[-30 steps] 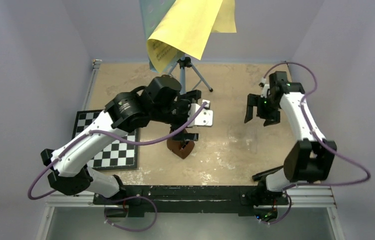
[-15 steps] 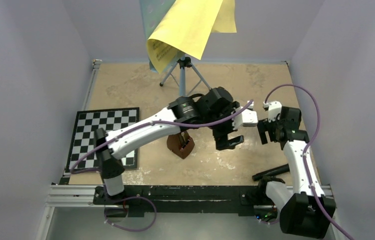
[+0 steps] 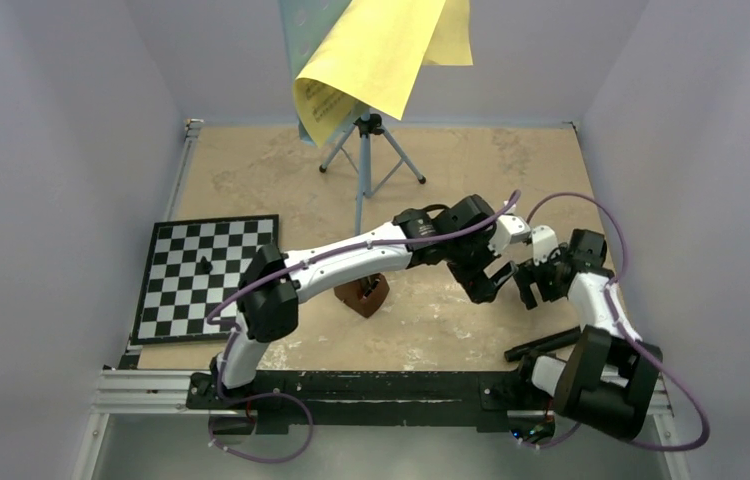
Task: Pack up the instrument practice props
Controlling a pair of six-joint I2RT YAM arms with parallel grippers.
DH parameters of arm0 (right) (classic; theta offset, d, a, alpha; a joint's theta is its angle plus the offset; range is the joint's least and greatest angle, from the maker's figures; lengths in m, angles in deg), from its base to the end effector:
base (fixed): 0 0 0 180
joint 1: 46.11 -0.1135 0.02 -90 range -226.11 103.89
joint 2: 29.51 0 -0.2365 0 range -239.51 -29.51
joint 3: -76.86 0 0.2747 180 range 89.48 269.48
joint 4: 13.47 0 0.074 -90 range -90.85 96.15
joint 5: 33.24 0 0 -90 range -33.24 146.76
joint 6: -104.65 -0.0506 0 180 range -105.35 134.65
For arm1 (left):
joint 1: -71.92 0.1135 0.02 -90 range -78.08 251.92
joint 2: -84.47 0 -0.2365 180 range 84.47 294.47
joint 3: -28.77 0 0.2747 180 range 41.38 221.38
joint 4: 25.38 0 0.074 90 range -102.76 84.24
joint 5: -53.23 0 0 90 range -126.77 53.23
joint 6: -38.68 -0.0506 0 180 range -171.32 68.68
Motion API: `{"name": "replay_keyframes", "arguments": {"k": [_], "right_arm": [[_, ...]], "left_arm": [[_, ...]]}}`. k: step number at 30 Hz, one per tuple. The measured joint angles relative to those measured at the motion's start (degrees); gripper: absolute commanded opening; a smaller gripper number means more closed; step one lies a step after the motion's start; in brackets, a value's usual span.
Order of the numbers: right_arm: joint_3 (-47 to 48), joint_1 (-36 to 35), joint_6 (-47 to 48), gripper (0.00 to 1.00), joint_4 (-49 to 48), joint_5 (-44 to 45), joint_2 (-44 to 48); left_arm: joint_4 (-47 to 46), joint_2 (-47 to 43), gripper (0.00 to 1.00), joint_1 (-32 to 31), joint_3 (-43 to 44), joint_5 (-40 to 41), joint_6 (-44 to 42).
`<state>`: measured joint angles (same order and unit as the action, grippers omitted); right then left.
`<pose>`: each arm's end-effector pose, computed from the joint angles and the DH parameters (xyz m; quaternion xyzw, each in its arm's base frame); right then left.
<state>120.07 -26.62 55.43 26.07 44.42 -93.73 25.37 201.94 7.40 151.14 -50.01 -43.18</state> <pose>0.2245 -0.0680 0.1205 -0.2045 0.9400 -0.0370 0.2707 0.1997 -0.4461 0.2584 0.4730 0.7909 -0.3072 0.2375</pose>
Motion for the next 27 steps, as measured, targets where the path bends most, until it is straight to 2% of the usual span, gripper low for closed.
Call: {"name": "replay_keyframes", "arguments": {"k": [4, 8, 10, 17, 19, 27], "right_arm": [[10.2, 2.4, 1.3, 0.84, 3.3, -6.0, -10.8], [21.4, 6.6, 1.5, 0.83, 8.3, -11.5, -18.9], [24.0, 8.7, 1.3, 0.84, 9.8, -13.2, -20.7], [23.3, 11.0, -2.1, 0.86, 12.3, -14.6, -18.5], [22.5, 11.0, -2.9, 0.87, 12.8, -15.4, -16.6], [20.3, 11.0, -4.9, 0.87, 13.4, -16.5, -13.8]], "left_arm": [[-3.5, 3.0, 0.98, 0.0, 0.1, 1.1, 3.3], [-5.1, 8.5, 0.97, 0.0, 1.8, 2.1, 6.1], [-5.7, 11.6, 0.96, 0.0, 3.2, 2.8, 7.6], [-6.5, 19.5, 0.91, 0.0, 6.6, 8.6, 13.6], [-6.8, 20.8, 0.99, -0.1, 7.5, 10.9, 15.1], [-8.7, 23.7, 0.99, -0.7, 12.7, 17.5, 17.7]]}}
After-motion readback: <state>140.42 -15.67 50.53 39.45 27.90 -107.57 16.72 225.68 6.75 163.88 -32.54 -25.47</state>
